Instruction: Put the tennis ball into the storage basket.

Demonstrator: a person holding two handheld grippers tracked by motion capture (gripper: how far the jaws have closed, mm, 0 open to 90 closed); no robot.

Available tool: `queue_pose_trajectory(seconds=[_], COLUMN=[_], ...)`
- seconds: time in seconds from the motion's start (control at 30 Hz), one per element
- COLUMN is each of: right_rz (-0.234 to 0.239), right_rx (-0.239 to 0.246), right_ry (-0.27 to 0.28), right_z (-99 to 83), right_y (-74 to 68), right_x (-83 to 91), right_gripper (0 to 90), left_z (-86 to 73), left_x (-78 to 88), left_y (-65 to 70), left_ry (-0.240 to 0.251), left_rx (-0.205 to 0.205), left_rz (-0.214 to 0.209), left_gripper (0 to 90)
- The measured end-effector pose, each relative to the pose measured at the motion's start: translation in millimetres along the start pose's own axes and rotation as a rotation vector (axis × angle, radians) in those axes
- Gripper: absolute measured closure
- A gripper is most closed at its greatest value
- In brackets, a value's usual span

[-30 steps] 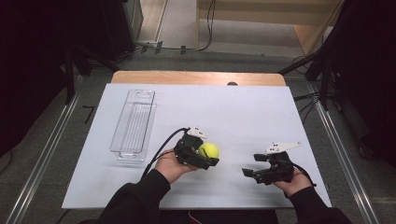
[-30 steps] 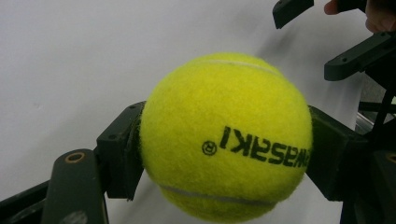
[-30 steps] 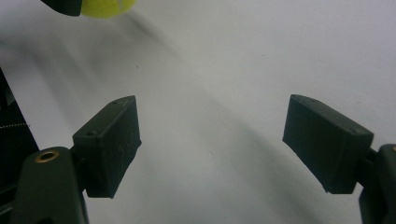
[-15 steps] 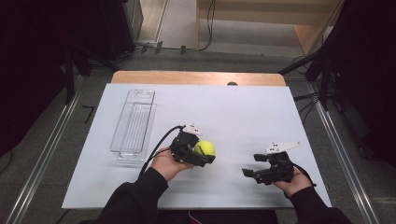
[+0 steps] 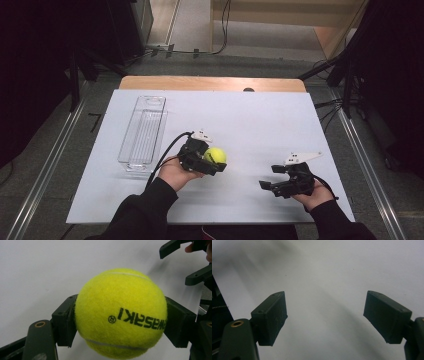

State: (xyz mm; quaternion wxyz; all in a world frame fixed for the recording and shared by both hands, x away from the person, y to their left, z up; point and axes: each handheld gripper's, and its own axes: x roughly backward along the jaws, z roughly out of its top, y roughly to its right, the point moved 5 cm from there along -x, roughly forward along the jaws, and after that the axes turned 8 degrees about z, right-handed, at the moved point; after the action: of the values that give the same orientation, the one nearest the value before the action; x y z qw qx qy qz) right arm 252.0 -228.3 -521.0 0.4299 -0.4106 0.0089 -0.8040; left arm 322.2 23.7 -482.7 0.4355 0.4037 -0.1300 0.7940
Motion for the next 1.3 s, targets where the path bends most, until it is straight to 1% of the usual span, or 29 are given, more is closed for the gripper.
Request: queue_pose_trajectory(seconds=[0.17,0.2,0.33,0.4,0.43,0.57,0.8,1.07,1.3], right_rz=[0.001,0.0,0.001,0.001,0.002,0.001,0.0,0.001,0.001], right_rx=[-0.001,-0.001,0.0,-0.002,-0.002,-0.003,0.0,0.002,0.002], right_ry=[-0.001,-0.001,-0.001,0.0,0.0,-0.002,-0.001,-0.001,-0.002], right_z=[0.0,0.0,0.0,0.0,0.0,-0.1,-0.1,-0.1,-0.1], right_y=[-0.1,0.0,0.0,-0.1,-0.1,-0.2,-0.2,-0.1,-0.3], right_x=[-0.3,-0.3,-0.4,-0.4,-0.4,-0.2,-0.2,-0.1,-0.2], right_gripper=[16.9,16.9,16.9,16.9,16.9,16.9,16.9,16.9,16.9], left_z=[-0.2,-0.1,-0.2,-0.1,-0.2,-0.1,-0.5,-1.3,-1.9], left_x=[1.8,1.8,3.2,3.8,4.5,5.8,9.6,14.6,17.7], left_y=[-3.6,-4.1,-7.0,-8.2,-9.6,-12.1,-20.3,-31.1,-37.0], left_ry=[-0.006,-0.001,-0.002,0.002,0.0,0.004,0.008,0.013,0.017], left_rx=[0.004,0.01,0.01,0.02,0.015,0.023,0.038,0.054,0.07], left_rz=[0.006,0.009,0.015,0.02,0.021,0.028,0.045,0.075,0.094], left_gripper=[25.4,25.3,25.4,25.4,25.4,25.4,25.4,25.4,25.4])
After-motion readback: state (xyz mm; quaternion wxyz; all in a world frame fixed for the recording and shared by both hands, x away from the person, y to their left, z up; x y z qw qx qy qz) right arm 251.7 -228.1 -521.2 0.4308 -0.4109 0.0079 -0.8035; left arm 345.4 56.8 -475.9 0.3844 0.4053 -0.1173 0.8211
